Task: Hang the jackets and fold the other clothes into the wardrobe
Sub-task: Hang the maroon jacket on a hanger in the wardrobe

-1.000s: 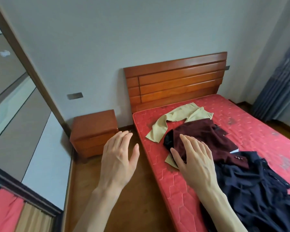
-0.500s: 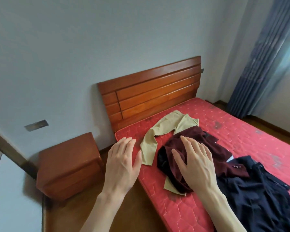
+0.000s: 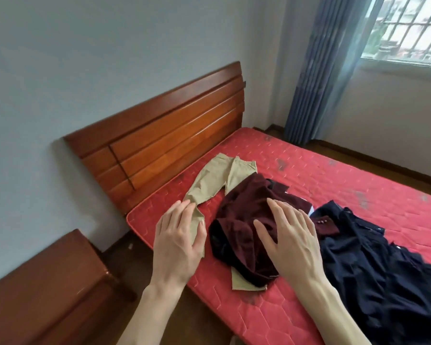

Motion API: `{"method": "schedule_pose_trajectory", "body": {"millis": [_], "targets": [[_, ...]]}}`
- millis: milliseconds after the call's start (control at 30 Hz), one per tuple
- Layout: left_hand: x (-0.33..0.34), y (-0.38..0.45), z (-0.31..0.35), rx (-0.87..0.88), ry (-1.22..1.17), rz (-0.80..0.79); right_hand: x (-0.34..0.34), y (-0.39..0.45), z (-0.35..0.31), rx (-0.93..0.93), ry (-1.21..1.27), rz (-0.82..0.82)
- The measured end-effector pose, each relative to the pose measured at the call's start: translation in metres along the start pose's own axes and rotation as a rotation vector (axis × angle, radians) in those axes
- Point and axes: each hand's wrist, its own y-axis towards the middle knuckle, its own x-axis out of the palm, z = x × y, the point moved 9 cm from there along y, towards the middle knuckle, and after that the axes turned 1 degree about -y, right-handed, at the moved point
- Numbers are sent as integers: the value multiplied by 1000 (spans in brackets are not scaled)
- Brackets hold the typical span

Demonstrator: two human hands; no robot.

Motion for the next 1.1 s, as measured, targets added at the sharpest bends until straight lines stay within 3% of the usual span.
{"method": "schedule_pose_trajectory", "body": {"millis": [267, 500, 833, 1100], "targets": [[97, 61, -9, 79, -79, -98, 57, 36, 50, 152, -29, 2], [184, 102, -51, 22, -141, -104, 150, 58, 71, 241, -20, -66], [308, 114, -108, 22, -187, -329, 279, 59, 121, 485, -28, -242], [419, 78, -170, 68, -207, -527, 378, 7, 156, 624, -61, -299]]}}
